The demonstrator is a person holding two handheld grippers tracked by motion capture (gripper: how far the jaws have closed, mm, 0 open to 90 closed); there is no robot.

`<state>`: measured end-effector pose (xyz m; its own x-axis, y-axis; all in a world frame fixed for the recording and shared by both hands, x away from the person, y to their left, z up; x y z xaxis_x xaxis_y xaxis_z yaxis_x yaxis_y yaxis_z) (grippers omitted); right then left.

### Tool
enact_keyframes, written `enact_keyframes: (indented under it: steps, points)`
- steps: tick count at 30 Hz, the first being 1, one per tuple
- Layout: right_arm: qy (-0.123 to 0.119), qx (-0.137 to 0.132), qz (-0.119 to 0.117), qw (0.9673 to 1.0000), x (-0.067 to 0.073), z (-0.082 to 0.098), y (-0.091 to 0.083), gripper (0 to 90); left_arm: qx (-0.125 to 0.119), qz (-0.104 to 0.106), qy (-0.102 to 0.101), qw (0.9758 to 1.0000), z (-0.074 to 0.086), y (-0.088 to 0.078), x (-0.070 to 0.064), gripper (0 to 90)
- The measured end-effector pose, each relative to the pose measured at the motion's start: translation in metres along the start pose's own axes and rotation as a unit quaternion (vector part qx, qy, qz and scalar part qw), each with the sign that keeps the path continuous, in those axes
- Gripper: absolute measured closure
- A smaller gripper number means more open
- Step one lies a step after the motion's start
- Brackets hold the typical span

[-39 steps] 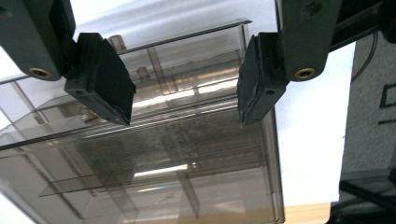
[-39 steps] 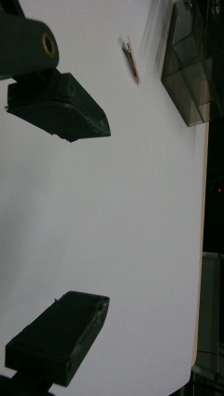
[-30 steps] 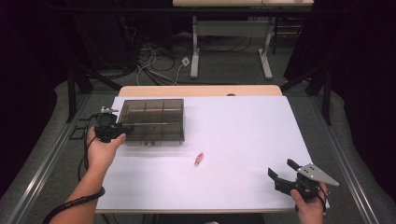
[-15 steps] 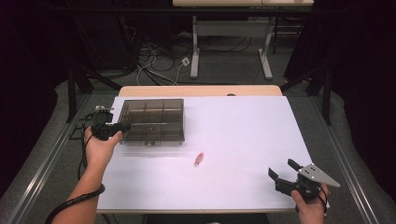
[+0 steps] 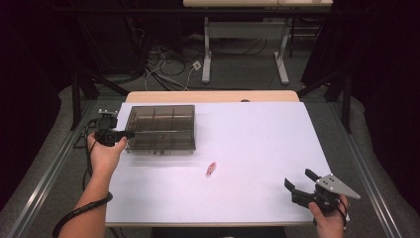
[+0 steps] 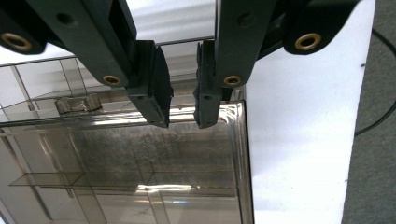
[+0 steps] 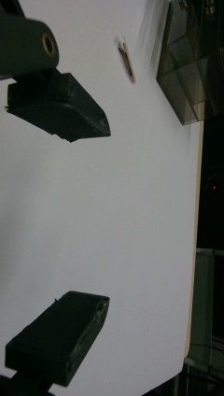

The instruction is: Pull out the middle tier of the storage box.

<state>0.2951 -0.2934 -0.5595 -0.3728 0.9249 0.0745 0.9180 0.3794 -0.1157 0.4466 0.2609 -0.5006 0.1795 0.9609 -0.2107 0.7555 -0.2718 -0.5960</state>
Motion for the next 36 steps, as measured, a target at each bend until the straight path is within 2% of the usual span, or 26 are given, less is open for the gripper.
enact_keyframes:
  steps: [5,11,15,17,24,36]
  points:
    - [-0.001,0.0,0.001,1.0,-0.001,0.0,0.0,14.9,0.011,-0.017,0.01,0.9997,0.003,-0.002,0.002,75.1]
    - [-0.003,0.001,0.002,1.0,0.0,0.001,0.001,14.9,0.009,-0.018,0.006,0.9998,0.008,-0.003,0.006,76.6]
    - [-0.006,0.002,-0.002,1.0,0.0,0.0,0.0,14.9,0.029,-0.023,0.013,0.9992,0.013,-0.004,0.006,77.7]
    - [-0.001,0.001,-0.001,1.0,0.0,0.0,0.0,14.9,0.031,-0.03,0.02,0.9989,0.017,-0.003,0.008,77.7]
    - [-0.004,0.004,-0.003,1.0,0.001,0.001,0.001,14.9,0.038,-0.044,0.012,0.9982,0.025,0.006,0.015,77.7]
    - [-0.001,0.003,-0.002,1.0,0.0,0.001,0.0,14.9,0.045,-0.048,0.003,0.9978,0.031,0.016,0.017,79.9]
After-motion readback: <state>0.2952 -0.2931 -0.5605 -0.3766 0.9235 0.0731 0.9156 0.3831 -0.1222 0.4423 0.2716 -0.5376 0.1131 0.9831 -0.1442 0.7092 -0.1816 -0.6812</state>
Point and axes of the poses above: each handheld gripper's, and its own axes: y roughly forward along the jaws, z roughly out of its underside, x roughly to its left, the point moved 6 cm from there along y, roughly forward along the jaws, and after that the axes turned 13 degrees about -x, right-handed, at the moved point
